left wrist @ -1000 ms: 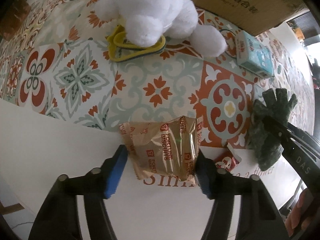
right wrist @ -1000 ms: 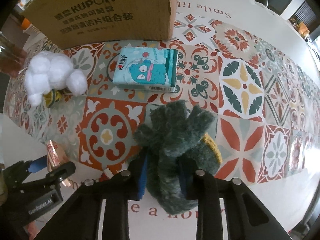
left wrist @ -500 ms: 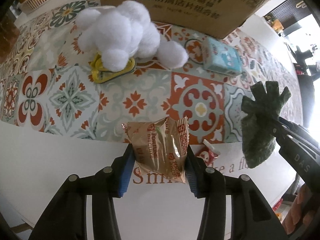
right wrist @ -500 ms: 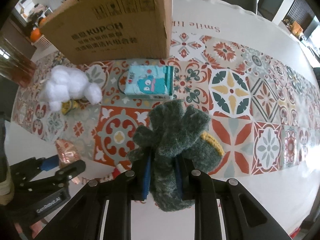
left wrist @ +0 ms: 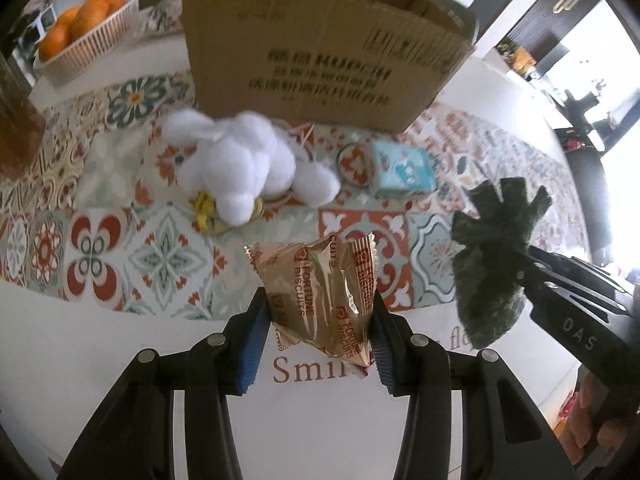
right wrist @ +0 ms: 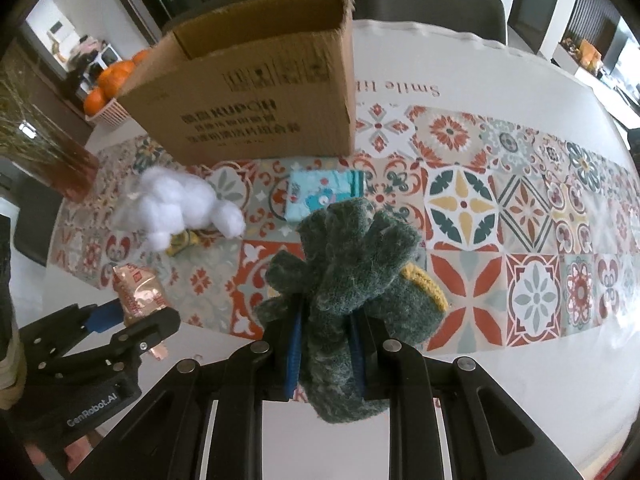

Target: Organize soft objects

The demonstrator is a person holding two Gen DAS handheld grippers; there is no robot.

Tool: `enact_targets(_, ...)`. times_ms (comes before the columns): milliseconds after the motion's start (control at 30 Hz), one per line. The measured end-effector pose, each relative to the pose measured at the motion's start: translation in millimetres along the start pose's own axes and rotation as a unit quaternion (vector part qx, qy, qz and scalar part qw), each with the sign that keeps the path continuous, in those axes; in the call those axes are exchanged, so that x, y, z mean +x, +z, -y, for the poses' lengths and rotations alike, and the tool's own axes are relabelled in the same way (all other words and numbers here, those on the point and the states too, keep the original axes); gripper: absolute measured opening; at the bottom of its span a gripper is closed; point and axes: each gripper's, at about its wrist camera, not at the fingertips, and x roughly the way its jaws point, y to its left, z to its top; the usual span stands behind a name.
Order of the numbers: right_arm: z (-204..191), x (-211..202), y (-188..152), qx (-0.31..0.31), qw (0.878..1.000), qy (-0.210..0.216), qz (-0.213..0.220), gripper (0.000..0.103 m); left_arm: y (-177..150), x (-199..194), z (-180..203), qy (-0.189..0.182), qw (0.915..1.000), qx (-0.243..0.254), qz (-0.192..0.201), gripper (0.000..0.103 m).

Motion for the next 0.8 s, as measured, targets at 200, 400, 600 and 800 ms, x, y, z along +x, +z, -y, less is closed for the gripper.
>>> enact_targets(200, -11.4, -18.9, 5.5, -0.006, 0.999, 0.006, 0.031, 0.022, 5.7, -22.7, -2.6, -0.011, 0.9991, 0.014, 0.038, 0.046)
enact_targets(400, -20.4, -37.0, 13.0, -0.005, 0.998, 0.019, 0.061, 0.022, 14.9, -42.7, -4.1, -0.014, 0.9974, 0.025, 0.067, 0.046)
enact_targets(600, -27.7, -53.1, 22.5, 0.002, 0.995, 0.034, 0.089, 0.022, 24.1, -63.7, -4.5, -0.016, 0.9949, 0.035, 0.093, 0.046)
enact_targets(800, -33.5, -66.9, 31.7, 0.008, 0.992, 0.050, 0.112, 0.022, 34.8, -82.6, -5.1, -0.018, 0.9922, 0.041, 0.116, 0.046)
